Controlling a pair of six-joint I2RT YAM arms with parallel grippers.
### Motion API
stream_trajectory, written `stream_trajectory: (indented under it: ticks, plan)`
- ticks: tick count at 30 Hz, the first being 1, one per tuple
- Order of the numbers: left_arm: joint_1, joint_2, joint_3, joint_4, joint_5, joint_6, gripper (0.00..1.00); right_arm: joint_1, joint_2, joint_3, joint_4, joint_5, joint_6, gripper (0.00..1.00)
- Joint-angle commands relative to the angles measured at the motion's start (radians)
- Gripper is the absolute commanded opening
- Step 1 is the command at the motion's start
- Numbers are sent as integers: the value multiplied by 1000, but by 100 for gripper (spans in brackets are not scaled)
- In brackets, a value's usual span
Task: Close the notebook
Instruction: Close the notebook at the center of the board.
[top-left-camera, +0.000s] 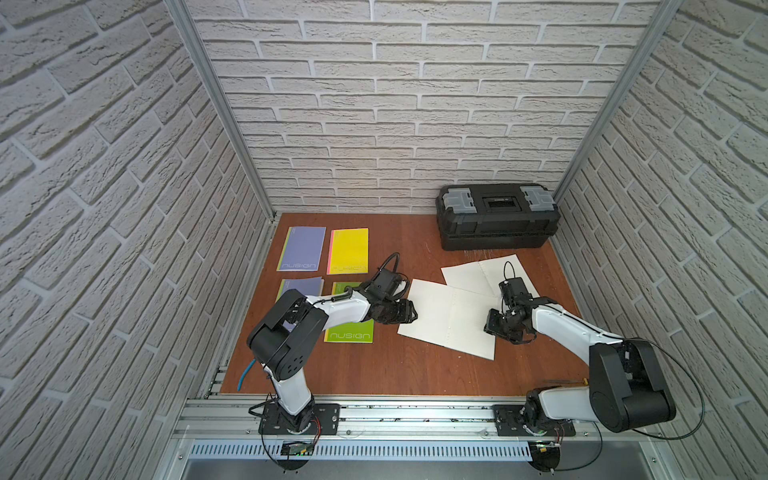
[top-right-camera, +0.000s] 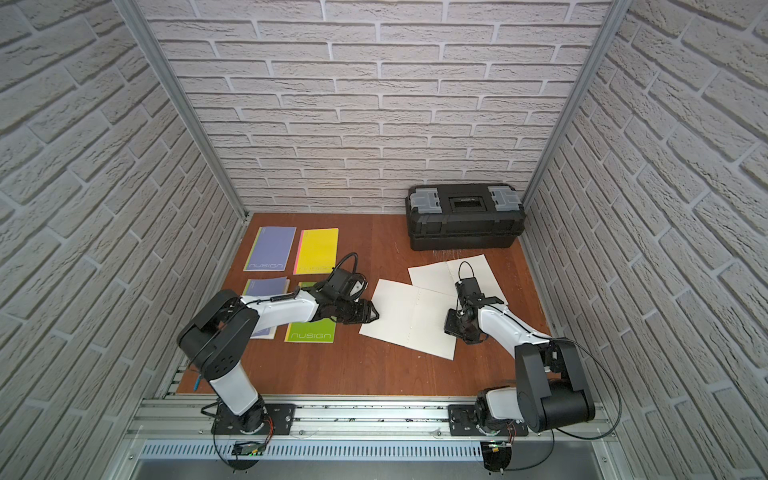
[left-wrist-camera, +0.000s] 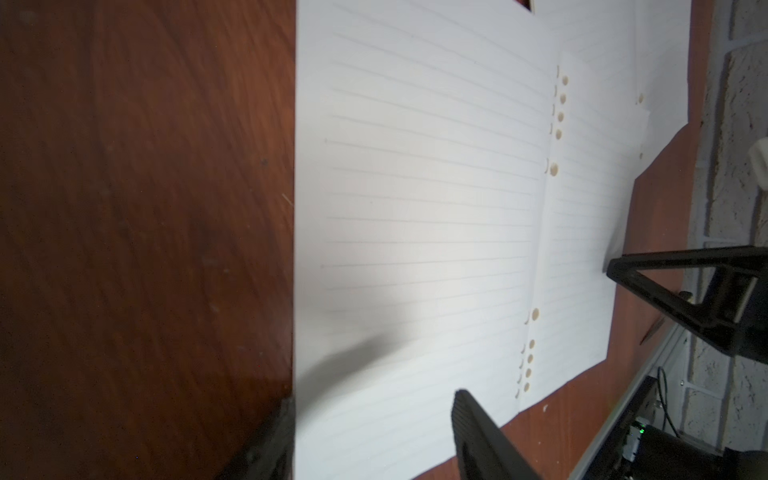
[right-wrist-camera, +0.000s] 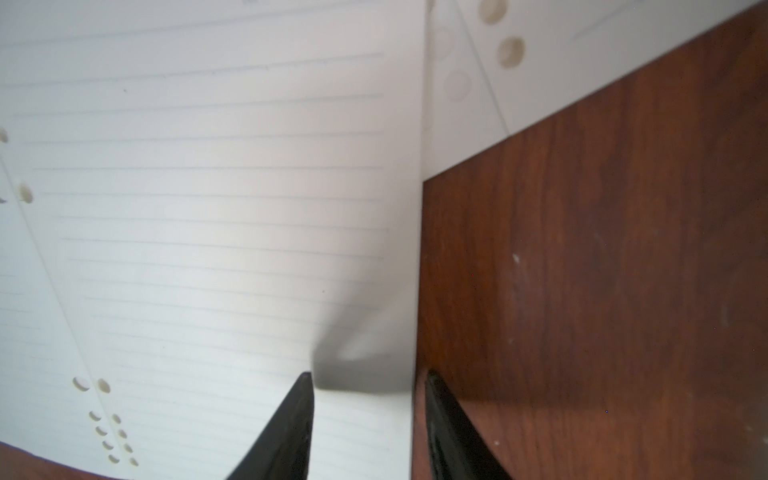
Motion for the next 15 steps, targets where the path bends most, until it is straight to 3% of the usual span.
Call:
stream_trajectory:
  ticks: [1,10,15]
  plan:
    - [-9,11,-16,52,37,-11,60,-6,19,-3,10,-19,-13,44]
    - [-9,-40,-28,94,85,-16,60,-5,27,-3,13,-27,-17,44]
    - [-6,-67,-21,46,50,-1,60,-5,24,-5,13,-29,-18,44]
